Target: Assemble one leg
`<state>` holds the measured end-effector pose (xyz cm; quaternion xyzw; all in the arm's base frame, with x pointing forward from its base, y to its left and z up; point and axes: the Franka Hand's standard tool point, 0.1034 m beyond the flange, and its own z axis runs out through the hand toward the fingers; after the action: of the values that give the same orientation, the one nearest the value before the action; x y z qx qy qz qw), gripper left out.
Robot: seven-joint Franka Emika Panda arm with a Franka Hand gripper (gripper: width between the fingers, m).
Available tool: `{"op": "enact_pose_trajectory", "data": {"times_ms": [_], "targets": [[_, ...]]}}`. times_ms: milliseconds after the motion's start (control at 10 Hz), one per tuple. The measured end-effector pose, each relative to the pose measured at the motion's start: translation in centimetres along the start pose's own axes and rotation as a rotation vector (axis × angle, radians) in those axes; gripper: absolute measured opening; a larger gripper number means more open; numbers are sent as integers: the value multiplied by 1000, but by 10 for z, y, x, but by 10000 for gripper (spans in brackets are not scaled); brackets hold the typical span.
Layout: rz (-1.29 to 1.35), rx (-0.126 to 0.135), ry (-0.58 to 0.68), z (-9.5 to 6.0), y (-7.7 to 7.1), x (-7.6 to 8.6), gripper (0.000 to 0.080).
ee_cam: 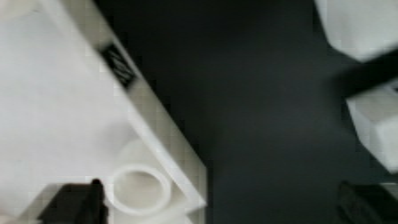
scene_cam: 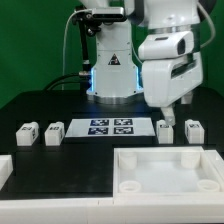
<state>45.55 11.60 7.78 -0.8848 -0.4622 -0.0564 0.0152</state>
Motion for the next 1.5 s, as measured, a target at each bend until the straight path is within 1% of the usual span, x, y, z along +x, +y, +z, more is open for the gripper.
{"op": "enact_pose_trajectory", "data": {"times_ms": [100,500,600,700,800,900,1000,1300,1400,1500], "targets": [[127,1,9,0,-8,4,649],[512,20,14,1,-11,4,649],[696,34,16,3,-11,6,649],[803,53,16,22,-5,20,649],[923,73,16,40,-6,32,649],[967,78,18,44,-10,33,649],[927,75,20,41,-8,32,649],[925,80,10,42,-8,32,649],[919,133,-115,43,-17,24,649],[933,187,-244,37,-23,23,649]]}}
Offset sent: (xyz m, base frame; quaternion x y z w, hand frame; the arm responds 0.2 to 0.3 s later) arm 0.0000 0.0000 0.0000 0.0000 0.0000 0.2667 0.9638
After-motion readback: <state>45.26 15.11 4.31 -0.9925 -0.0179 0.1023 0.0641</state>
